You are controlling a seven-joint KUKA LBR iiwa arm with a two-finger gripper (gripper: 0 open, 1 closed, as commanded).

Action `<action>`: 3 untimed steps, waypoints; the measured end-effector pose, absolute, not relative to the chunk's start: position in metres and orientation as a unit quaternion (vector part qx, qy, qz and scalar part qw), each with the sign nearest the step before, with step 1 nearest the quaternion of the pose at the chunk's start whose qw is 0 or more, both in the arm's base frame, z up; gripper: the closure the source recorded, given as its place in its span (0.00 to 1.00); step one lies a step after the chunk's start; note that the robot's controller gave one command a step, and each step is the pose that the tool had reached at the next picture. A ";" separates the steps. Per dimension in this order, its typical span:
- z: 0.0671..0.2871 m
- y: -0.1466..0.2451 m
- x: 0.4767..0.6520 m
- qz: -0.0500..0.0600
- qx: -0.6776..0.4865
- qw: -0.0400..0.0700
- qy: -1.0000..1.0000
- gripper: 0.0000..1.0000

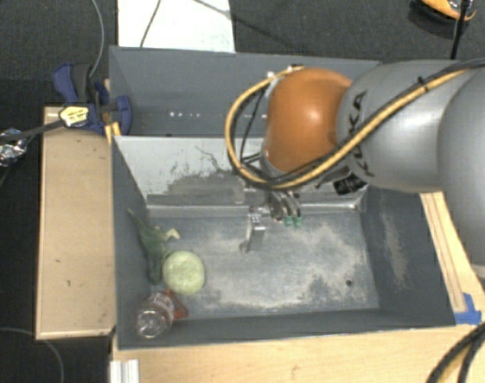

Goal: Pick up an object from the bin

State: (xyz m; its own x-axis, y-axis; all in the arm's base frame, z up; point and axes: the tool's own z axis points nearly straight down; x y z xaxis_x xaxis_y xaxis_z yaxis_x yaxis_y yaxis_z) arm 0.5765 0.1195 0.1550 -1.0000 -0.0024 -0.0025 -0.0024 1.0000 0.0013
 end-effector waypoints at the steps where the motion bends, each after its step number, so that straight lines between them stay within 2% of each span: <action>1: 0.137 0.162 0.547 0.000 -0.014 0.001 1.000 0.00; 2: 0.116 0.188 0.541 0.004 0.006 0.000 1.000 0.00; 3: 0.100 0.195 0.541 -0.001 0.013 0.001 1.000 0.00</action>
Offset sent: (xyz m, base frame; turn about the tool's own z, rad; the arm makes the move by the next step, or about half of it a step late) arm -0.0200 0.0501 -0.0538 0.0818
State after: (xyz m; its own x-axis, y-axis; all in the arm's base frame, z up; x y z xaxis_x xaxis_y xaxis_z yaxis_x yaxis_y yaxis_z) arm 0.5413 0.1947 0.0997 -0.9997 0.0263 -0.0021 0.0263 0.9997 -0.0010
